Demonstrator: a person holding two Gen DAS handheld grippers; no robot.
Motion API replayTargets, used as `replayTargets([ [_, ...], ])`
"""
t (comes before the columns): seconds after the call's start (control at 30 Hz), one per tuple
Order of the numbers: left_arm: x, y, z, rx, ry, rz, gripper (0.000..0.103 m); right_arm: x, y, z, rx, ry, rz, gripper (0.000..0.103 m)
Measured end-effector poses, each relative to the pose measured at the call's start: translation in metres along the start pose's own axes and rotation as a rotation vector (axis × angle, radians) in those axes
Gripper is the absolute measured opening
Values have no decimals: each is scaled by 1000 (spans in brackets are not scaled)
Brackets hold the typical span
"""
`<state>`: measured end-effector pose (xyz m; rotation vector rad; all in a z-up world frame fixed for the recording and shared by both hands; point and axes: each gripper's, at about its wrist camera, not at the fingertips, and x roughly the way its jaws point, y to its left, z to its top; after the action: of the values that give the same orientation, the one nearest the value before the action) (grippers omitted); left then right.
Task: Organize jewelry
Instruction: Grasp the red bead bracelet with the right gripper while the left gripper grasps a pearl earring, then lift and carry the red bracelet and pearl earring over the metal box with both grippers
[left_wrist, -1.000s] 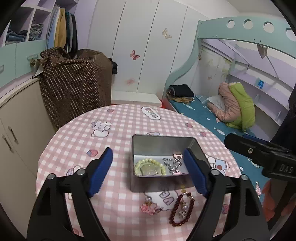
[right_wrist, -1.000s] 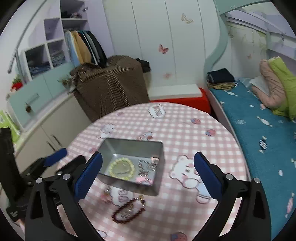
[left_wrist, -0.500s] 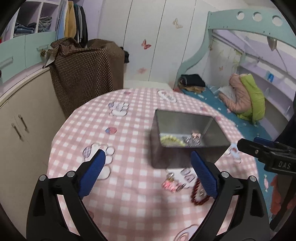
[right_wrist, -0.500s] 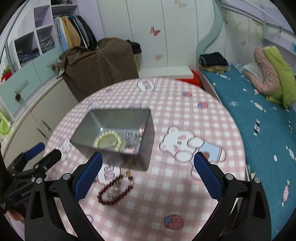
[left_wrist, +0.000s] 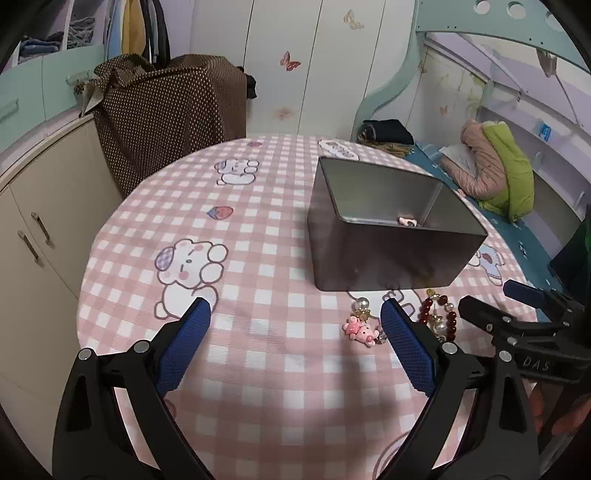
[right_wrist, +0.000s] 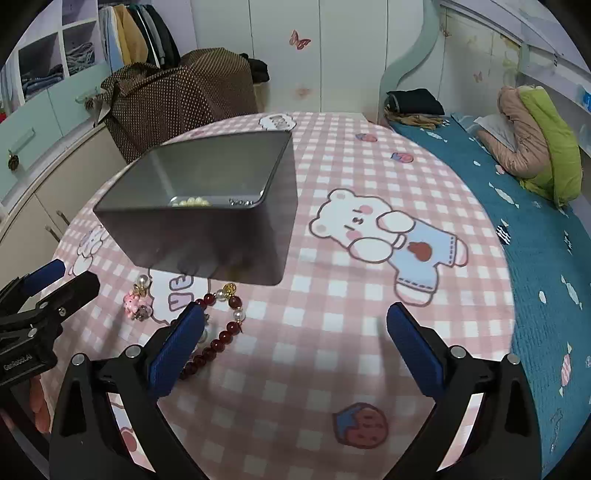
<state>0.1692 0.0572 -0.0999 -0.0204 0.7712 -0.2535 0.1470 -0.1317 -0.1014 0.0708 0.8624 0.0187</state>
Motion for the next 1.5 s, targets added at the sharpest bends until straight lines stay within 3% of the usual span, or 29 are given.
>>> replayTargets([
  [0.1,7,-4,0,9,6,3,93,6,4,-3,-17,5,-7,90],
  [0.17,10,-5,0,5,16,-2,93,11,3,-3,-16,23,-9,79],
  [0.3,17,-5,1,-3,27,1,93,12,12,-6,-65,13,-49,74],
  [0.67,31,-4,0,-15,74,-6,93,4,1,-14,-67,-47,-20,8],
  [0.9,33,-9,1,-13,75,-53,91,2,-8,-12,-27,-44,25,7],
  [0.93,34,-10,2,-8,77,-58,79,1,-8,-11,-23,-43,29,7],
  [1.1,35,-18,2,49,86,-46,51,0,-9,-10,-13,-43,40,7],
  [1.17,34,-21,1,62,92,-53,31,0,-9,-10,-13,-42,40,7],
  [1.27,34,-19,1,66,95,-44,10,-1,-10,-10,-9,-41,43,7],
  [1.5,26,-1,-1,-14,87,-92,10,0,-10,-12,-3,-42,46,7],
])
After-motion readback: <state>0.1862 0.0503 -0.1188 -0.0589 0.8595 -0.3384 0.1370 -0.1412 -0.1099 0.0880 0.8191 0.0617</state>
